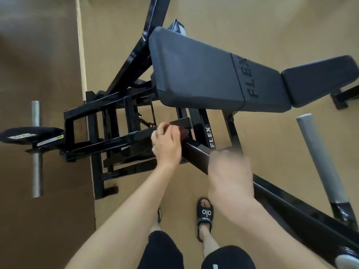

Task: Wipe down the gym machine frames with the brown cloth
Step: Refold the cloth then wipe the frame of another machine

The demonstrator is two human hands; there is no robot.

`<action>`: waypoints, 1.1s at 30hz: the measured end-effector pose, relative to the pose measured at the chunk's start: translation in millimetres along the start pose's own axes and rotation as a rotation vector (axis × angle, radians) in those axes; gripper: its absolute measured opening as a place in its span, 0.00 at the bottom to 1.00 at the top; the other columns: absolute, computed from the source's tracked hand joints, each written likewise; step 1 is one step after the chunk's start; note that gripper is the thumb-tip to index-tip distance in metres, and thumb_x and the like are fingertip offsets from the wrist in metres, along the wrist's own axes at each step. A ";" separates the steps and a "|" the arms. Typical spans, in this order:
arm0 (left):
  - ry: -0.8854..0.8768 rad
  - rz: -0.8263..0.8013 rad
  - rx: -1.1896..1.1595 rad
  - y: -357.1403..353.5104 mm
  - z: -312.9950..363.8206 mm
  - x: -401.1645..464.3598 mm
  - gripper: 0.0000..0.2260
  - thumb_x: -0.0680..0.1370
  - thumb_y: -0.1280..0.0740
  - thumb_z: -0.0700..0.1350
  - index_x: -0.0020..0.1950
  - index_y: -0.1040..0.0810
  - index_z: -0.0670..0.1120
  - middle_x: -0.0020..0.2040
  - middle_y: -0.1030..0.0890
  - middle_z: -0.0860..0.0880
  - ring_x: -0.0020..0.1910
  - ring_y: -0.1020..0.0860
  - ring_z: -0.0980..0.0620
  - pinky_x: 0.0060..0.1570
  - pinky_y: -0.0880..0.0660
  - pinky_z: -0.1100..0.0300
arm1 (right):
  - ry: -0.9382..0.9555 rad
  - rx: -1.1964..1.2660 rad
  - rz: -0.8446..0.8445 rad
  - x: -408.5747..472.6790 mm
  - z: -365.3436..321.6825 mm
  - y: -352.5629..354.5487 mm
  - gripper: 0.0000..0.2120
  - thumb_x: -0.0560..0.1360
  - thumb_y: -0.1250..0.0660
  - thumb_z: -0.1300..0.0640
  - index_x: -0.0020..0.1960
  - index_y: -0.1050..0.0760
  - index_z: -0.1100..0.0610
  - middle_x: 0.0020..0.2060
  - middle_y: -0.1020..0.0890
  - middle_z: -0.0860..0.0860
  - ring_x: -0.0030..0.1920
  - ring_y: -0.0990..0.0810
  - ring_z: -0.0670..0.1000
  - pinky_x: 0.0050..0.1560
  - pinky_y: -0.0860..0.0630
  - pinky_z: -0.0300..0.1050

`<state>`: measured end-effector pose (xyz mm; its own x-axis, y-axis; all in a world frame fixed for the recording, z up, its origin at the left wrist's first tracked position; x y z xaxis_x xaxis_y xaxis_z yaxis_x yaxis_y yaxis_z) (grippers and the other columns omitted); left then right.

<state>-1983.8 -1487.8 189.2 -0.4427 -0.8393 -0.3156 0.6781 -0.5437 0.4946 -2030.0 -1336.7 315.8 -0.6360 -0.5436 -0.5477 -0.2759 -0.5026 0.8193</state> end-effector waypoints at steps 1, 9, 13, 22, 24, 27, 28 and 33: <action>-0.091 -0.021 0.055 -1.3 -1.0 -3.1 0.10 0.82 0.49 0.60 0.53 0.28 0.66 0.65 0.29 0.53 0.69 0.32 0.44 0.68 0.35 0.35 | 0.012 -0.002 -0.031 9.8 -11.9 -0.5 0.35 0.74 0.27 0.54 0.74 0.40 0.60 0.66 0.27 0.61 0.67 0.27 0.62 0.70 0.31 0.60; -0.193 -0.029 0.040 6.7 -31.9 40.8 0.12 0.84 0.46 0.55 0.54 0.23 0.59 0.63 0.27 0.59 0.68 0.31 0.52 0.72 0.36 0.41 | 0.035 -0.021 -0.042 99.2 -76.3 -9.7 0.34 0.73 0.23 0.56 0.72 0.38 0.60 0.58 0.22 0.61 0.55 0.19 0.60 0.50 0.19 0.53; -0.057 -0.055 0.004 12.3 -61.7 74.9 0.15 0.84 0.48 0.58 0.54 0.23 0.56 0.58 0.25 0.56 0.58 0.26 0.53 0.59 0.23 0.44 | -0.001 -0.022 0.001 112.0 -80.4 -16.5 0.31 0.72 0.23 0.56 0.67 0.36 0.55 0.52 0.22 0.57 0.46 0.19 0.57 0.35 0.30 0.49; 0.460 -0.064 0.053 37.8 -128.4 107.8 0.09 0.85 0.49 0.51 0.53 0.30 0.52 0.66 0.28 0.44 0.67 0.32 0.42 0.68 0.32 0.42 | -0.031 -0.070 -0.012 119.3 -82.5 -28.0 0.29 0.71 0.24 0.55 0.65 0.36 0.57 0.49 0.22 0.57 0.45 0.20 0.57 0.36 0.29 0.50; 0.403 -0.087 -0.010 28.7 -100.4 96.6 0.10 0.84 0.48 0.52 0.48 0.29 0.56 0.63 0.28 0.47 0.67 0.32 0.41 0.68 0.32 0.41 | -0.039 -0.065 0.008 119.0 -82.3 -28.6 0.30 0.70 0.23 0.55 0.65 0.35 0.57 0.49 0.22 0.57 0.45 0.19 0.58 0.38 0.25 0.51; 0.346 -0.109 -0.126 15.7 -65.9 72.4 0.12 0.83 0.47 0.56 0.43 0.28 0.63 0.63 0.28 0.49 0.65 0.31 0.42 0.66 0.30 0.38 | -0.041 -0.078 0.007 118.5 -83.0 -28.4 0.31 0.70 0.22 0.57 0.66 0.35 0.57 0.51 0.21 0.58 0.48 0.18 0.59 0.41 0.21 0.53; 0.318 -0.104 -0.126 12.6 -58.3 68.0 0.13 0.84 0.47 0.55 0.42 0.28 0.63 0.63 0.28 0.50 0.65 0.32 0.43 0.66 0.30 0.39 | -0.042 -0.083 0.015 118.3 -83.0 -28.5 0.32 0.69 0.22 0.57 0.66 0.35 0.57 0.51 0.22 0.58 0.48 0.18 0.59 0.41 0.21 0.52; 0.303 -0.027 -0.138 16.7 -67.6 77.2 0.13 0.85 0.49 0.52 0.43 0.30 0.57 0.61 0.27 0.47 0.63 0.30 0.42 0.59 0.30 0.48 | -0.048 -0.077 0.055 117.2 -82.0 -27.5 0.30 0.70 0.23 0.54 0.64 0.35 0.56 0.49 0.23 0.57 0.44 0.20 0.57 0.35 0.30 0.49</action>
<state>-1967.0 -1562.0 118.3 -0.2810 -0.7765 -0.5640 0.7509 -0.5439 0.3746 -2037.9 -1441.7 215.2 -0.6829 -0.5402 -0.4918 -0.1843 -0.5240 0.8315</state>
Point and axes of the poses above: each hand's wrist, its own x-axis towards the middle knuckle, its own y-axis out of the back of the hand, z = x × y, the point moved 5 cm from there along x, towards the middle knuckle
